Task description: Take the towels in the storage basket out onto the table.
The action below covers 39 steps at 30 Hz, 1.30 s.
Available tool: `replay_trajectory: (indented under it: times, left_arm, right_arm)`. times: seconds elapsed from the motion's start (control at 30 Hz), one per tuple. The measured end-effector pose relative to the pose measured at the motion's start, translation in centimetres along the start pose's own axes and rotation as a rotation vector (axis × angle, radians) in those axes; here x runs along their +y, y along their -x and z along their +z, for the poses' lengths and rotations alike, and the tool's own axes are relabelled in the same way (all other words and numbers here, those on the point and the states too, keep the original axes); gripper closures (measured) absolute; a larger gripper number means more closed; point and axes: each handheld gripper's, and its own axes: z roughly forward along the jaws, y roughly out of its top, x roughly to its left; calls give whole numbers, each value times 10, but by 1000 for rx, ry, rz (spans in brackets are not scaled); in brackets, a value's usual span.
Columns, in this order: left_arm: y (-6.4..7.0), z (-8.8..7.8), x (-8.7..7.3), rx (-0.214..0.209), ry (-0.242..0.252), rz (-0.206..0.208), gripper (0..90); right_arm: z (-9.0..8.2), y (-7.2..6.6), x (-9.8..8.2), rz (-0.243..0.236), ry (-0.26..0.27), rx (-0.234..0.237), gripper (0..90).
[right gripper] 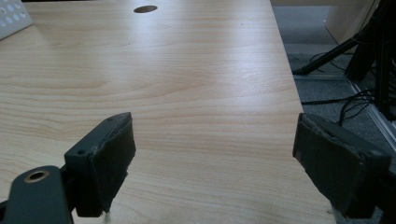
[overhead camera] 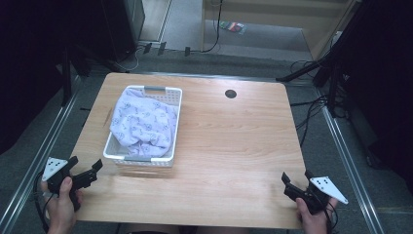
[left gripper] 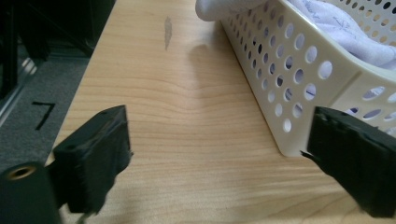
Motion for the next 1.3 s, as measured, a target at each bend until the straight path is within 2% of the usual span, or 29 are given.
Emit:
replay_trajectory:
  times: [0.07, 0.13, 0.2, 0.33, 0.5, 0.63, 0.93, 1.3]
  left_arm:
    - [-1, 0, 0, 6, -9, -14, 12]
    - [-1, -2, 1, 4, -11, -9, 8]
    - [-1, -4, 3, 6, -4, -8, 0]
    - [1, -8, 11, -4, 17, -33, 0]
    - [15, -13, 27, 14, 36, 6, 0]
    - [27, -14, 42, 37, 26, 51, 0]
    - [46, -7, 69, 9, -15, 67, 0]
    - [67, 2, 98, -15, -37, 118, 0]
  right_arm:
    - [0, 0, 0, 1, 0, 0, 131]
    - [0, 0, 0, 3, 0, 0, 131]
    - [0, 0, 0, 5, 1, -2, 131]
    - [0, 0, 0, 7, 0, -1, 131]
    - [0, 0, 0, 5, 0, -1, 131]
    - [0, 0, 0, 3, 0, 1, 130]
    - [0, 0, 0, 7, 1, 0, 131]
    - [0, 0, 0, 7, 2, 1, 131]
